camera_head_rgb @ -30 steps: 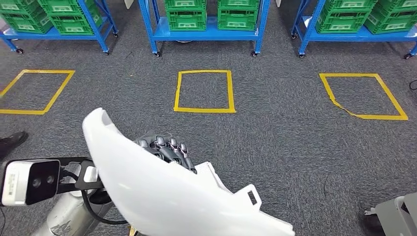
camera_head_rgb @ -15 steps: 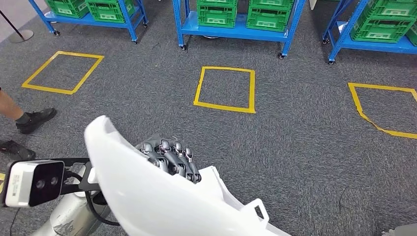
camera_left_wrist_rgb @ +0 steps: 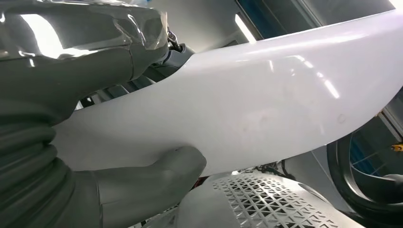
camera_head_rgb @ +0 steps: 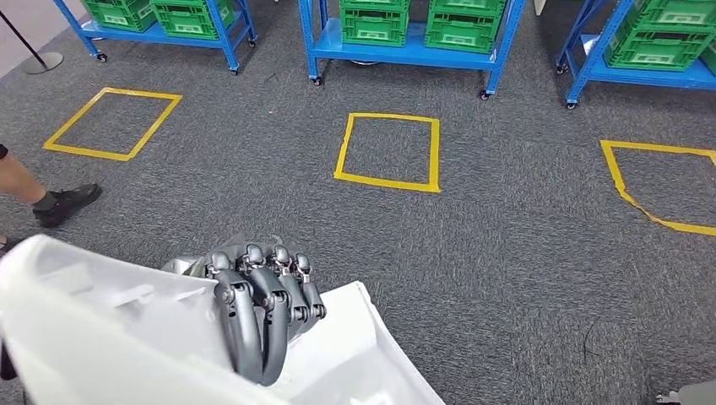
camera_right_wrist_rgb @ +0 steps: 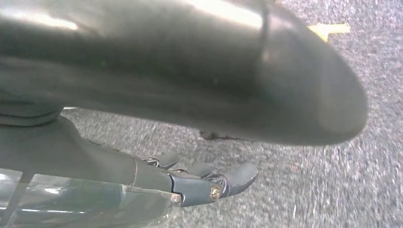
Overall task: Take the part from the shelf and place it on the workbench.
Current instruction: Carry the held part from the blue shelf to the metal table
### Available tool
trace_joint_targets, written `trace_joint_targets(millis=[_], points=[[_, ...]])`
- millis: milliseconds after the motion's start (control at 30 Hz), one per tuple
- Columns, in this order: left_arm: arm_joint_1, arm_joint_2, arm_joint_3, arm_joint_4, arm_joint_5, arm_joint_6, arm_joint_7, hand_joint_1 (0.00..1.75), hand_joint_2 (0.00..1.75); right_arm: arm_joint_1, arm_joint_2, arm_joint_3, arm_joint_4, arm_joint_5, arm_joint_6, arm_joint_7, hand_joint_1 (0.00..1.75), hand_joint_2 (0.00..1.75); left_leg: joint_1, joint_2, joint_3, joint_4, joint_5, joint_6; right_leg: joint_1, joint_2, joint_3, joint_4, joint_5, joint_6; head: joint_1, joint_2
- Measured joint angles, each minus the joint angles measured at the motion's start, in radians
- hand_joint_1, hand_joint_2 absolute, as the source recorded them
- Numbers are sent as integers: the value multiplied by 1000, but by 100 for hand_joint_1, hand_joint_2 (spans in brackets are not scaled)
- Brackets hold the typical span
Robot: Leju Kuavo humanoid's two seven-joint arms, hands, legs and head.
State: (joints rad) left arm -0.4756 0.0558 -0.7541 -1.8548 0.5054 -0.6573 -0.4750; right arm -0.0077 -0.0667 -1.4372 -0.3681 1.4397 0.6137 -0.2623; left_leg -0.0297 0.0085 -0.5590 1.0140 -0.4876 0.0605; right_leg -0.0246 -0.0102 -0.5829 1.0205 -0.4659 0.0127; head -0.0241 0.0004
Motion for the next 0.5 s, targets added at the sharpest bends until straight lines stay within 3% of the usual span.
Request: trace_joint_targets(millis=[100, 133, 200, 267, 300, 367, 400, 433, 500], points=[[-1, -1, 8, -9, 1, -1, -1, 175, 175, 0, 1, 0, 1, 2, 0, 0, 0, 0, 5, -2, 23, -44, 27, 4, 7, 0, -9, 13, -9, 8, -1, 0], [-1, -1, 9, -11, 1, -1, -2, 175, 175, 0, 0, 0, 1, 3, 0, 0, 0, 0, 8, -2, 31, -61, 38, 5, 10, 2, -26, 49, -27, 6, 0, 0], [2, -2, 9, -12, 0, -1, -2, 175, 175, 0, -4, 0, 1, 3, -1, 0, 0, 0, 10, -3, 30, -68, 46, 7, 9, 7, -85, 174, -80, 2, 2, 0], [7, -2, 9, -12, -1, -1, -2, 175, 175, 1, -7, 0, 1, 4, -1, 0, 0, 0, 11, -5, 25, -63, 47, 6, 4, 9, -131, 265, -105, 12, 3, 0], [8, -2, 9, -12, -1, -1, -2, 175, 175, 1, -8, 0, 1, 4, -1, 1, 0, 0, 13, -6, 22, -59, 47, 4, 0, 9, -128, 256, -95, 24, 3, 0], [8, -2, 9, -12, 0, -1, -2, 175, 175, 0, -9, 0, 1, 5, -2, 1, 0, 0, 17, -10, 13, -40, 41, -5, -11, 8, -71, 134, -41, 50, 4, 0], [8, -2, 9, -12, 0, -1, -3, 175, 175, -1, -10, 0, 1, 5, -2, 1, 0, 0, 17, -12, 4, -25, 35, -13, -13, 9, -42, 73, -17, 57, 5, 0], [9, -2, 10, -12, 0, -2, -3, 175, 175, -3, -10, 0, 1, 5, -3, 1, 0, 0, 16, -13, -7, -9, 29, -20, -15, 10, -25, 34, -2, 54, 6, 0], [10, -3, 13, -12, 1, -4, -4, 175, 175, -5, -9, 0, 2, 6, -5, 2, 0, 0, 13, -15, -25, 12, 24, -29, -12, 12, -26, 23, 7, 37, 5, 0]])
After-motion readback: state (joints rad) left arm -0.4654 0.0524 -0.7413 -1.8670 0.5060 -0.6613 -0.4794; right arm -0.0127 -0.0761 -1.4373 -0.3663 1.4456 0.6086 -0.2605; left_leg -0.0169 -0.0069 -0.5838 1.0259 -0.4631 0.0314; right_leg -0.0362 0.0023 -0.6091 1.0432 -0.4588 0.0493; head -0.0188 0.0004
